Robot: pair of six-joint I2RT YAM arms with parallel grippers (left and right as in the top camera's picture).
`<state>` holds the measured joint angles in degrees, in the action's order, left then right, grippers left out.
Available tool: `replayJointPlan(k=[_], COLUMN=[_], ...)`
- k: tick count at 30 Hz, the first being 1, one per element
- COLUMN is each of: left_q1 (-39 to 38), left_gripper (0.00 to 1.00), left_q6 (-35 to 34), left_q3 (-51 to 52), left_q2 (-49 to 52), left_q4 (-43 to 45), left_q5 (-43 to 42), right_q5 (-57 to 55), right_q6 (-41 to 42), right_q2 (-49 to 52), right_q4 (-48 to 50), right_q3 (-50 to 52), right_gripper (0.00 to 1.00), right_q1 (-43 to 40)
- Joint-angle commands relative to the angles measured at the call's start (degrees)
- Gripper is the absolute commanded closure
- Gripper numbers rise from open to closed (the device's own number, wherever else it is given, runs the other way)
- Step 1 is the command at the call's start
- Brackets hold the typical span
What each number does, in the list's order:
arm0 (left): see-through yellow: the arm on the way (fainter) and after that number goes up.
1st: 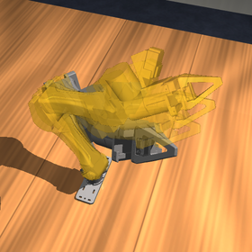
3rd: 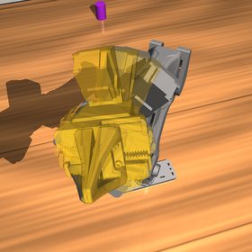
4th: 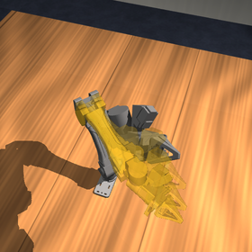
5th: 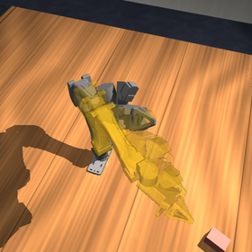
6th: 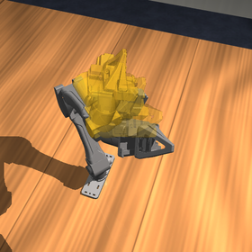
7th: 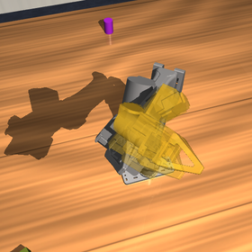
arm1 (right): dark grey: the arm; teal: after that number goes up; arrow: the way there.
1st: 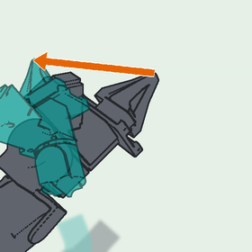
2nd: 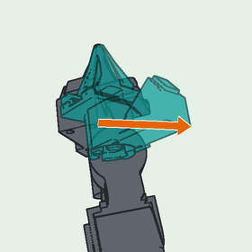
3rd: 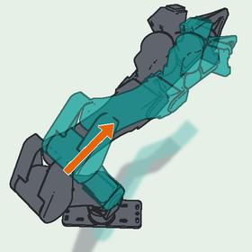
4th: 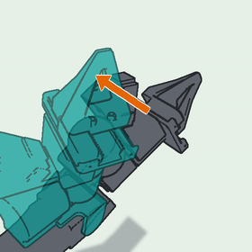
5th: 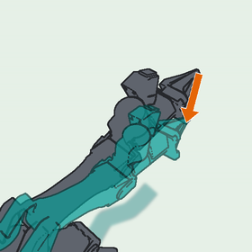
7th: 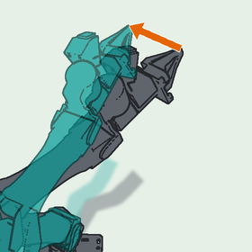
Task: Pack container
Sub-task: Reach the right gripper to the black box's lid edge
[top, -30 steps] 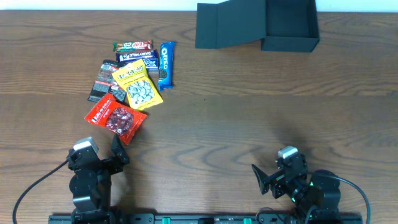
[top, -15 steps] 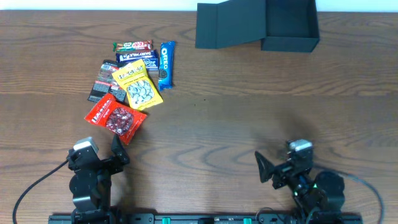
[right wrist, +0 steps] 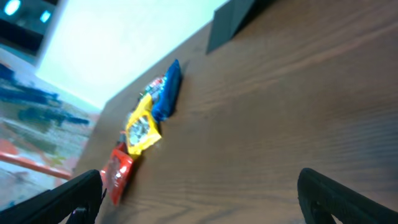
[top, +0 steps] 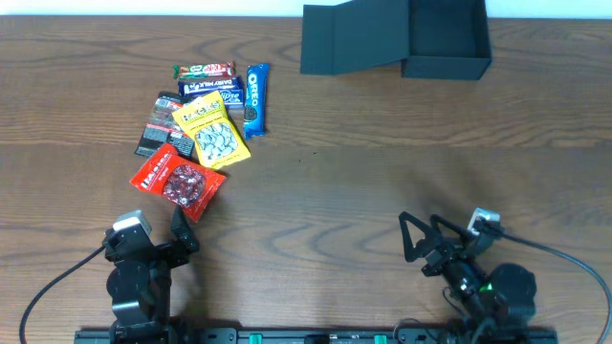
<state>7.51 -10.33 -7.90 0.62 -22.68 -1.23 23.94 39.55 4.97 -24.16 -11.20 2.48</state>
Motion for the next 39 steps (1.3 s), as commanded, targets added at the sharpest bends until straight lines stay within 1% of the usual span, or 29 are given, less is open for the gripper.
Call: replayJointPlan(k=[1,4,8,13,19,23,29,32,39], left_q1=[0.3,0.3,0.3,0.3,0.3,0.3,0.3,0.3,0.3], left_gripper=[0.05,0.05,0.05,0.05,0.05,0.05,0.05,0.05,0.05], left_q6=[0.0,0.0,0.0,0.0,0.0,0.0,0.0,0.0,0.0], left_q3=[1.2,1.2,1.2,1.2,1.2,1.2,1.2,1.2,1.2], left_q2=[-0.3,-0.3,-0.3,-0.3,-0.3,-0.3,-0.3,-0.3,-0.3], left_q4=[-0.2,-0.2,-0.2,-0.2,-0.2,-0.2,-0.2,-0.2,-0.2], left_q5=[0.6,0.6,0.6,0.6,0.6,0.6,0.6,0.6,0.6], right_q5=[-1.1,-4.6,-9.8,-17.2,-26.2,-30.0,-33.5,-34.1,-31.8], right_q6=[-7.3,-13.4,-21.7,-27.3,-29.5,-29.6,-36.2,-38.4,-38.3], right_q2=[7.4,18.5,37.0,57.1,80.2,91.6,109.4,119.0,137.6], right_q4=[0.4,0.5,1.3,1.2,1.2,0.8,0.5,-2.1,-10.8], right_q3=[-4.6,-10.5,-22.2,-37.7,-59.0,-70.2,-89.3,-99.8,-122.5], right_gripper=[0.01,0.01,0.01,0.01,0.01,0.01,0.01,0.01,0.01], right_q1=[0.6,0.6,0.6,0.6,0.6,0.6,0.6,0.0,-3.2])
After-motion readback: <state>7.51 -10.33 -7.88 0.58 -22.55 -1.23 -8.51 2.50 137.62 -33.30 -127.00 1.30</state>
